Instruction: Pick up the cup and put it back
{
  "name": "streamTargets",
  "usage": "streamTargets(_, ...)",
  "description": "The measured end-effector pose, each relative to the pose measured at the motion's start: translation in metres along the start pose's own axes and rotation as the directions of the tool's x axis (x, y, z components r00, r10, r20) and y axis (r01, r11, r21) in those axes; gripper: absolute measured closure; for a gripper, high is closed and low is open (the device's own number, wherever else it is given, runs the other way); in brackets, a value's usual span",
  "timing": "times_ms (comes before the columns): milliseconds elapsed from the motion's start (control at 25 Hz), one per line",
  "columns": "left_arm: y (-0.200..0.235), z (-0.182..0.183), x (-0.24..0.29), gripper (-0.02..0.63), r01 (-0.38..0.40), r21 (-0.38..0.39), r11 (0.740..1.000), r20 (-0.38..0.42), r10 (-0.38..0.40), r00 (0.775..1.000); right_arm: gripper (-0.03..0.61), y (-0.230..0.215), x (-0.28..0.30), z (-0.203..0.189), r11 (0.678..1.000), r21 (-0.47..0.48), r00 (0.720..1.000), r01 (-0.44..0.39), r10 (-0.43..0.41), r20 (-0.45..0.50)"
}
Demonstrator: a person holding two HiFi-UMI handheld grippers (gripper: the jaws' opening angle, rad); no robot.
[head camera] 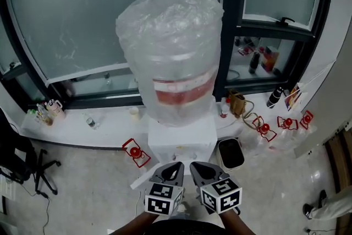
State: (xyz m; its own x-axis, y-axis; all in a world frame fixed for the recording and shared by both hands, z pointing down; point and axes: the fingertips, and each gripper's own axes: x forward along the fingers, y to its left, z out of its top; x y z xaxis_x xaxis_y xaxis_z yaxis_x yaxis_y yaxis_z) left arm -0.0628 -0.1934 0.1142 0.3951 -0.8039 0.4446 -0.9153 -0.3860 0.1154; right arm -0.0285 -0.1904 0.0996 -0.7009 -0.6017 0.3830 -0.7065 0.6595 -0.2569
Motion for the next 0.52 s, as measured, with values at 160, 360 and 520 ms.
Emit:
streamTargets(160,0.002,0.003,-0.002,0.601,0.011,-0.007,1.000,-0.002,-0.011,1.000,0.557,0.002,0.003,0.004,1.000,-0.002,1.000,0.006,-0.006,0.002)
streamTargets(360,0.002,0.004,0.002,0.601,0.023,-0.007,1.000,0.008,-0.023,1.000,0.557,0.005,0.007,0.006,1.000,-0.014,1.000,0.005,-0.005,0.003)
streamTargets(520,0.006,0.006,0.003,0.601,0.024,-0.016,1.000,0.012,-0.023,1.000,0.557,0.008,0.011,0.010,1.000,-0.021,1.000,0.006,-0.006,0.006)
